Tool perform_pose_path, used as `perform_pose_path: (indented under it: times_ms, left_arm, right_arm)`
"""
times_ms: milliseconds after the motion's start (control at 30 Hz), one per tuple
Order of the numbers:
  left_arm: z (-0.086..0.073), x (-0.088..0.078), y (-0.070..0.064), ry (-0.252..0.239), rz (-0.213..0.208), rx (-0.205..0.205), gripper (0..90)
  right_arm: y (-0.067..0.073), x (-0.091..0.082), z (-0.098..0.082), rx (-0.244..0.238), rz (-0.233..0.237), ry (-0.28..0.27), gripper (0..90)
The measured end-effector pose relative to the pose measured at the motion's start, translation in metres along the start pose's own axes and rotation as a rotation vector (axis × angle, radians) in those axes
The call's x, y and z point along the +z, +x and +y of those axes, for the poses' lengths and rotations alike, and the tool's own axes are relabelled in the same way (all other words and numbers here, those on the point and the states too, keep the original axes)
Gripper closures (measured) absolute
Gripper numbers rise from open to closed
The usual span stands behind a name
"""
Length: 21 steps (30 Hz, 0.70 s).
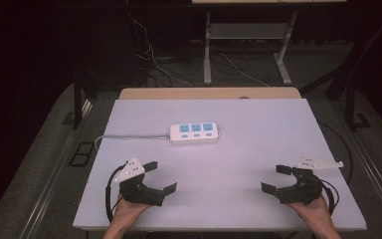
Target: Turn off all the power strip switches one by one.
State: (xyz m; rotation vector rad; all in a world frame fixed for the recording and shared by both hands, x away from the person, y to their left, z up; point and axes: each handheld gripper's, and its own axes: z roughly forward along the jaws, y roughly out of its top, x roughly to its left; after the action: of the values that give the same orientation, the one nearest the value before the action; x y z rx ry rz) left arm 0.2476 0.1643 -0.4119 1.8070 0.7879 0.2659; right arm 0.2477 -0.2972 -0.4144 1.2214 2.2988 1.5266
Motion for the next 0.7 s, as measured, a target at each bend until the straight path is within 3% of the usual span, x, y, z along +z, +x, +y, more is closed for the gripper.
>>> perform_pose_path:
  times_ms: [700]
  left_arm:
    - [0.0009,0.0044,-0.004,0.04,-0.021,0.004,0.0]
  right_arm:
    - [-0.0019,0.0025,-0.0034,0.001,0.0,0.038,0.7]
